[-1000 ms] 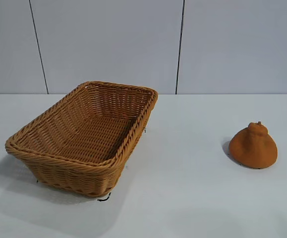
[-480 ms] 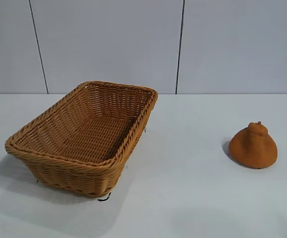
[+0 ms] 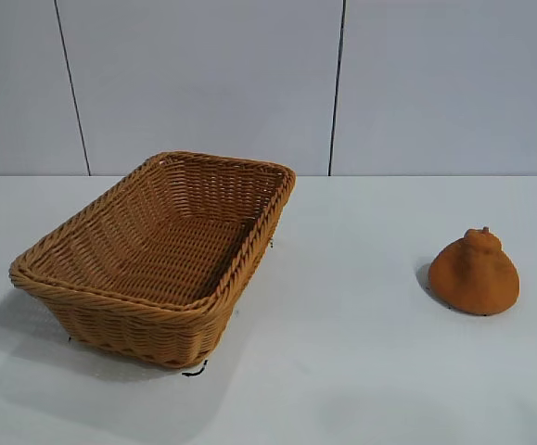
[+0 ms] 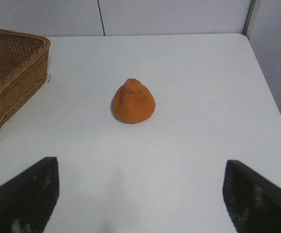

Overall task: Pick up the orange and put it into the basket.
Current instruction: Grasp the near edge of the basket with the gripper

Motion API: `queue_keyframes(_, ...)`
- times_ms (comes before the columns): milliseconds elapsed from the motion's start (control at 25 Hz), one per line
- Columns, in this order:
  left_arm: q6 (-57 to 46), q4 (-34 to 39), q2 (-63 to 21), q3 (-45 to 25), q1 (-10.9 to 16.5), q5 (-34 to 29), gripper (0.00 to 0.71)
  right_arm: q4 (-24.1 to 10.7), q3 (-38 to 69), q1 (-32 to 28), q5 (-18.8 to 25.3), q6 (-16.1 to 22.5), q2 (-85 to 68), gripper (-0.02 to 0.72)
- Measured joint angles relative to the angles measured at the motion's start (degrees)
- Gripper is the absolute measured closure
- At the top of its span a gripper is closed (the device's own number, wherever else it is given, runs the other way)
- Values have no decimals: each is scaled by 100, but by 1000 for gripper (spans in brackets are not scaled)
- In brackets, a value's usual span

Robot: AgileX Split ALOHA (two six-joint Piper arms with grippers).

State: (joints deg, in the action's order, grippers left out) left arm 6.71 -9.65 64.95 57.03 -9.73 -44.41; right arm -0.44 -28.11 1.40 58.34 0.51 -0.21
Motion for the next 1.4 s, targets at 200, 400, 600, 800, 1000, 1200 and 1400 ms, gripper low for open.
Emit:
queue_keyframes(200, -446, -6, 0, 0, -891, -6, 14, 0, 0, 0, 0, 0, 0, 72)
queue_keyframes(400, -1356, -6, 0, 0, -1702, -21, 14, 0, 0, 0, 0, 0, 0, 72)
queue_keyframes(600, -2843, 309, 0, 0, -2058, -39, 14, 0, 0, 0, 7, 0, 0, 72)
queue_keyframes(800, -4525, 1015, 0, 4, -2066, -193, 14, 0, 0, 0, 7, 0, 0, 72)
queue_keyframes(1000, -5080, 1176, 286, 32, -2066, -653, 14, 0, 0, 0, 7, 0, 0, 72)
queue_keyframes(1200, -5783, 1170, 971, 32, -2066, -685, 14, 0, 0, 0, 7, 0, 0, 72)
queue_keyframes(1400, -6762, 1047, 1538, 38, -2066, -506, 14, 0, 0, 0, 7, 0, 0, 72)
